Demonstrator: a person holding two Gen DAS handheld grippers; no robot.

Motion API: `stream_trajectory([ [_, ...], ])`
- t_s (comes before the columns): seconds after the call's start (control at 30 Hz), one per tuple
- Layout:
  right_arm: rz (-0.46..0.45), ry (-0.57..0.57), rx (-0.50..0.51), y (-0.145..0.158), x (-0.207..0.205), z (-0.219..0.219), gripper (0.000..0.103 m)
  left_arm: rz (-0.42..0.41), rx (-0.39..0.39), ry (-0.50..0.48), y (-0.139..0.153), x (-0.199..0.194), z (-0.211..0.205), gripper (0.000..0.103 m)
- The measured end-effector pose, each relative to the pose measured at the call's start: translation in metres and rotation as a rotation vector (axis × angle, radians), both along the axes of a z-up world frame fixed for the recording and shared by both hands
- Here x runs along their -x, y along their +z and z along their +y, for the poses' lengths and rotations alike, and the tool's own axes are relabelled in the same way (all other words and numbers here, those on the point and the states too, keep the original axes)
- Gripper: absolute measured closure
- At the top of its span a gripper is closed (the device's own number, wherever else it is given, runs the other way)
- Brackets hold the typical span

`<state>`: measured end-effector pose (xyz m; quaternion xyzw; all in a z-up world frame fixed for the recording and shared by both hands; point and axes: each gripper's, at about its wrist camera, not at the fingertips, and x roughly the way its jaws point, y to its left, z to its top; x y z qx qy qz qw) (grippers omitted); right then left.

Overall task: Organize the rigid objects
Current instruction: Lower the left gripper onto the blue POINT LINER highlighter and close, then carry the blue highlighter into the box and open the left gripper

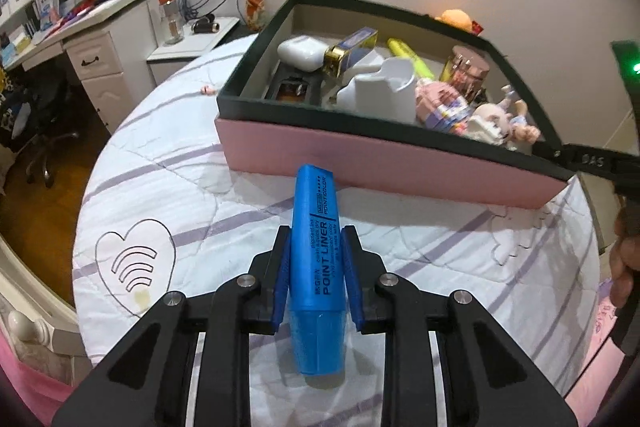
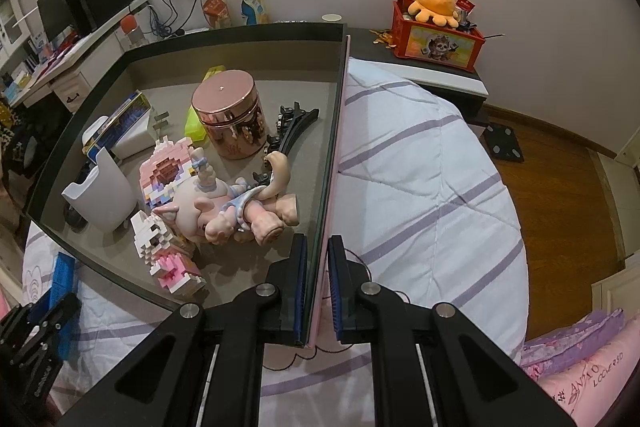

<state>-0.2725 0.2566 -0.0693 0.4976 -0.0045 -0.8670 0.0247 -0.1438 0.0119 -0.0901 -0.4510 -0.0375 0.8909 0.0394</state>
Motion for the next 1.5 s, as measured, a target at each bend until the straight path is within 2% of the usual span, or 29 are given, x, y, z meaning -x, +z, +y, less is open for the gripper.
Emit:
stream_trajectory([
  [0.3,0.002,-0.009,0.001,0.001,-0.004,-0.001,0.093,0.086,-0.025,-0.037,0.049,-0.002,-0.014,0.079],
  [0.5,0.003,-0.012,0.005,0.0,-0.003,-0.002,0.093,0.128,-0.02,-0.083,0.073,0.036,-0.014,0.079],
  [0.57,0.003,-0.012,0.004,0.0,-0.004,-0.001,0.093,0.139,0.009,-0.106,0.076,0.057,-0.009,0.079],
  [0.67,0.003,-0.012,0.004,0.0,-0.004,-0.001,0.093,0.1,-0.017,-0.152,0.071,0.087,-0.002,0.079],
  [0.77,0.002,-0.013,0.004,0.0,-0.004,-0.002,0.093,0.083,0.001,-0.172,0.062,0.111,0.01,0.078],
  [1.07,-0.002,-0.018,-0.01,-0.001,-0.003,-0.005,0.093,0.022,0.009,-0.203,0.034,0.148,0.037,0.078],
  [1.1,-0.002,-0.018,-0.01,-0.001,-0.003,-0.006,0.093,0.022,0.014,-0.203,0.032,0.148,0.038,0.076],
  [1.17,-0.002,-0.019,-0.012,-0.001,-0.003,-0.005,0.093,0.023,0.041,-0.194,0.032,0.148,0.041,0.047],
  [1.2,-0.002,-0.02,-0.014,-0.001,-0.003,-0.006,0.093,0.021,0.045,-0.189,0.033,0.148,0.04,0.013],
  [1.23,-0.002,-0.02,-0.014,-0.001,-0.003,-0.006,0.093,0.037,0.043,-0.179,0.036,0.145,0.039,0.0],
  [1.3,-0.002,-0.02,-0.015,-0.002,-0.003,-0.005,0.093,0.069,0.043,-0.174,0.041,0.139,0.038,0.0],
  [1.5,0.007,-0.025,-0.027,0.0,-0.003,-0.005,0.092,0.095,0.07,-0.142,0.055,0.123,0.028,0.0],
])
